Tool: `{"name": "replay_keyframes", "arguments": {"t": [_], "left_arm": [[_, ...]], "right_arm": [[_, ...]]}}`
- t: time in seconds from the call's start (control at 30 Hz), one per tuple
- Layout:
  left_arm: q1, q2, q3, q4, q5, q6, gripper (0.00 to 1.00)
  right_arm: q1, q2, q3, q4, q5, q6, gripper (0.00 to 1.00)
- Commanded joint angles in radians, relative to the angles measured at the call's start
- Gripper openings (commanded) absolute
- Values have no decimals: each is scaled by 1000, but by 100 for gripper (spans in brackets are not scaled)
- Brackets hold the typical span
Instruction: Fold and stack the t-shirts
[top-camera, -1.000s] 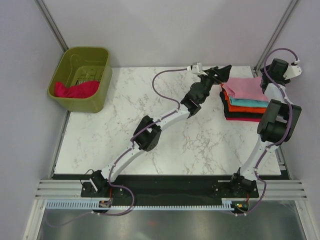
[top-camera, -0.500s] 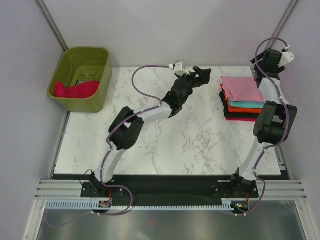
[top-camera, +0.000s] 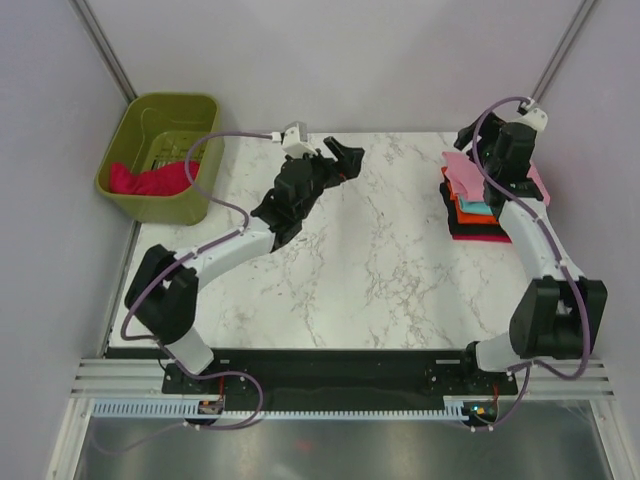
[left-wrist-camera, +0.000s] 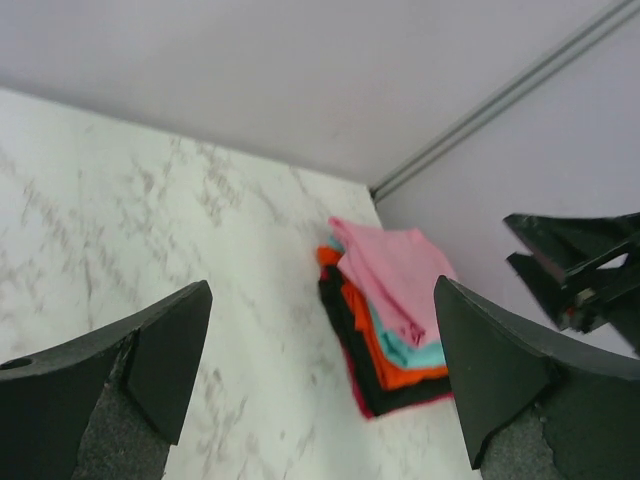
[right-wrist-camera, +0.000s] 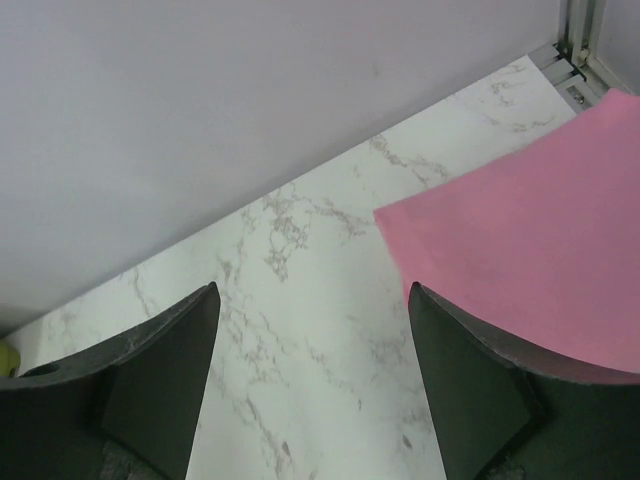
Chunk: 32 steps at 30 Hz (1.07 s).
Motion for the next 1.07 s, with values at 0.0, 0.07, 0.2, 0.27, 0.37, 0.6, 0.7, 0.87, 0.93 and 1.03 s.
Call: {"name": "replay_keyframes", "arguments": {"t": [0.0, 0.07, 0.2, 0.27, 0.37, 0.6, 0.7, 0.87, 0.93, 1.03], "left_arm": [[-8, -168, -127, -135, 38, -3, 100], [-8, -273, -226, -185, 37, 16, 100], [-8, -424, -388, -247, 12, 72, 100], [-10, -493, -476, -268, 17, 92, 100], [-10, -576, -614, -294, 57, 106, 99], [-12, -844, -923, -213, 101, 227, 100], [-12, -895, -940, -271, 95, 318, 100], [-12, -923, -890, -339, 155, 338, 100], [-12, -944, -894, -340, 173, 333, 100], [-12, -996, -916, -331, 177, 319, 100]], "right_arm": [[54, -211, -115, 3, -45, -82, 84], [98, -295, -227, -13, -57, -94, 84], [183, -536, -434, 26, -65, -166, 96], [238, -605, -549, 61, -56, -154, 98], [296, -644, -697, 107, -74, -102, 98], [396, -699, -883, 197, -94, -120, 98], [396, -684, -900, 234, -65, -105, 98], [396, -618, -852, 184, -30, -103, 98], [396, -606, -864, 202, -40, -109, 98], [396, -609, -857, 211, -48, -123, 98]]}}
